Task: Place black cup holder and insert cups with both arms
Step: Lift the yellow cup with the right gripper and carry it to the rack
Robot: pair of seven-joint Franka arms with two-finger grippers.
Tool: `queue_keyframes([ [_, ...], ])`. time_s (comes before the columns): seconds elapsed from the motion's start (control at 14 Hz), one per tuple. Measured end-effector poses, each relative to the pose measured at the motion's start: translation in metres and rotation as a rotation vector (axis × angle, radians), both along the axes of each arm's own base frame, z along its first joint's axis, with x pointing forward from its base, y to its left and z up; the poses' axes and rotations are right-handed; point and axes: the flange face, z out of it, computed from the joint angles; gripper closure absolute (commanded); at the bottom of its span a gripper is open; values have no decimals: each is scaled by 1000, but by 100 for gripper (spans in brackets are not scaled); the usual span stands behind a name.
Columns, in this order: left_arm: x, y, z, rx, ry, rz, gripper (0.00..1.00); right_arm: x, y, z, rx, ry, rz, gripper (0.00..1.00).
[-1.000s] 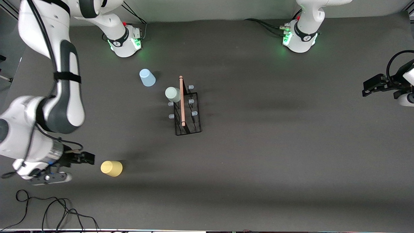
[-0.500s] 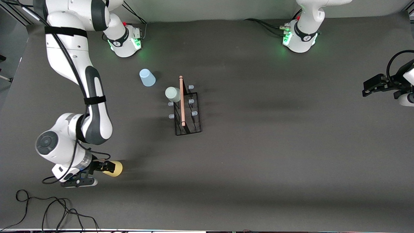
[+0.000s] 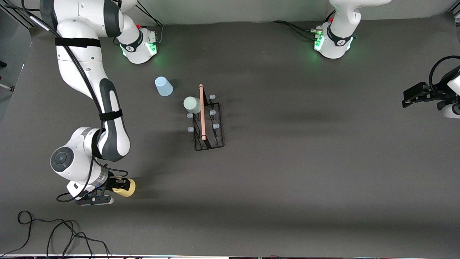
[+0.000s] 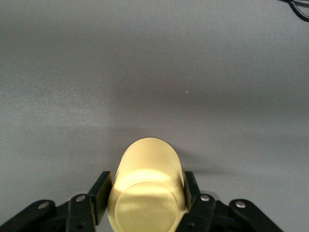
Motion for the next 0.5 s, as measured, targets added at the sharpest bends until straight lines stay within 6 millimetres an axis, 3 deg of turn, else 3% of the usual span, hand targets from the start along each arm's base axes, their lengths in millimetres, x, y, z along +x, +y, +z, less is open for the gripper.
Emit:
queue_keyframes([
  [0.14,0,0,0,0,0,-1,0,-2,3,11,20,47,6,95],
  [0.21,0,0,0,0,0,-1,0,-2,5,28,38,63,10,98],
  [0.5,0,-1,0,0,0,-2,0,-20,5,153,66,119,25,98],
])
